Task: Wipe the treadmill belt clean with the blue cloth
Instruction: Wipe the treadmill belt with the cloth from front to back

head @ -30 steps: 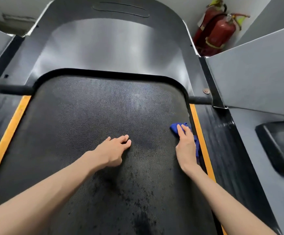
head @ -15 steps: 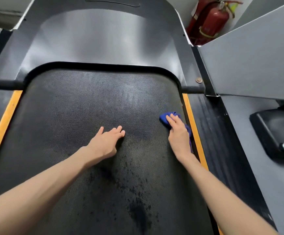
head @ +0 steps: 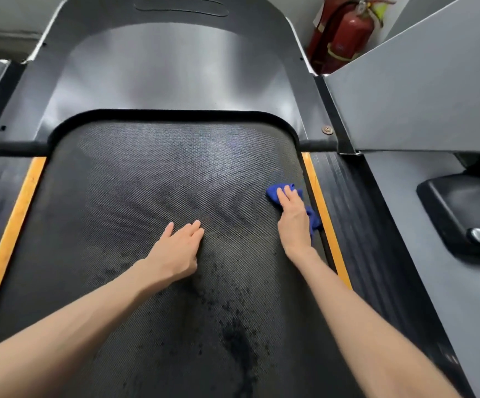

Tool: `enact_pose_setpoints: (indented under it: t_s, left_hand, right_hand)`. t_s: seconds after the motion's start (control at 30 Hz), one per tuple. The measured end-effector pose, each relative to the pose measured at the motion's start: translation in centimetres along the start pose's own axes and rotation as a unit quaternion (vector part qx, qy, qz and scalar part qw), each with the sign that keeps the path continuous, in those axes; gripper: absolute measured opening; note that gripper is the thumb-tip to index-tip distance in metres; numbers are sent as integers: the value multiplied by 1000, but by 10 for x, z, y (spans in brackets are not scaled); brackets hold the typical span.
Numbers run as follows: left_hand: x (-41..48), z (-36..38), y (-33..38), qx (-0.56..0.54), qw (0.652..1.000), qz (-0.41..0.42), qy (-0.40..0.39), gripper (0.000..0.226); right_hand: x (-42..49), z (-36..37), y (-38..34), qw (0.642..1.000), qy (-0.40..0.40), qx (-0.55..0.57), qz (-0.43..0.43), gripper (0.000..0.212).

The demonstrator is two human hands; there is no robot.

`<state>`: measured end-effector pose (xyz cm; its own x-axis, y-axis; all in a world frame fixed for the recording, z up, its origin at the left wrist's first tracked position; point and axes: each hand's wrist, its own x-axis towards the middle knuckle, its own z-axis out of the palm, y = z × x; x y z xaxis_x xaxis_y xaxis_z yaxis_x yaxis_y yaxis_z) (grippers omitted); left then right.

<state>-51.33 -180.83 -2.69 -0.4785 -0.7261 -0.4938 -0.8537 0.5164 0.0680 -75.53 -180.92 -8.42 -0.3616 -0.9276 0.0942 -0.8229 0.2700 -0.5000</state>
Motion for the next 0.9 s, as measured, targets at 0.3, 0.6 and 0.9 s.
enact_pose_setpoints:
  t_s: [0.3,0.6,0.9]
  left_hand:
    - [-9,5,-13,-54,997,7,61,54]
    - [-12,14,-33,-63,996,-28,56,59]
    - [-6,12,-42,-66,997,-23,-45,67]
  right_hand:
    - [-38,8,-12,993,76,38,87,58]
    - [-60,18,-28,956,-146,6,-254,47]
    - [-30,7,-21,990,86,-1,115,50]
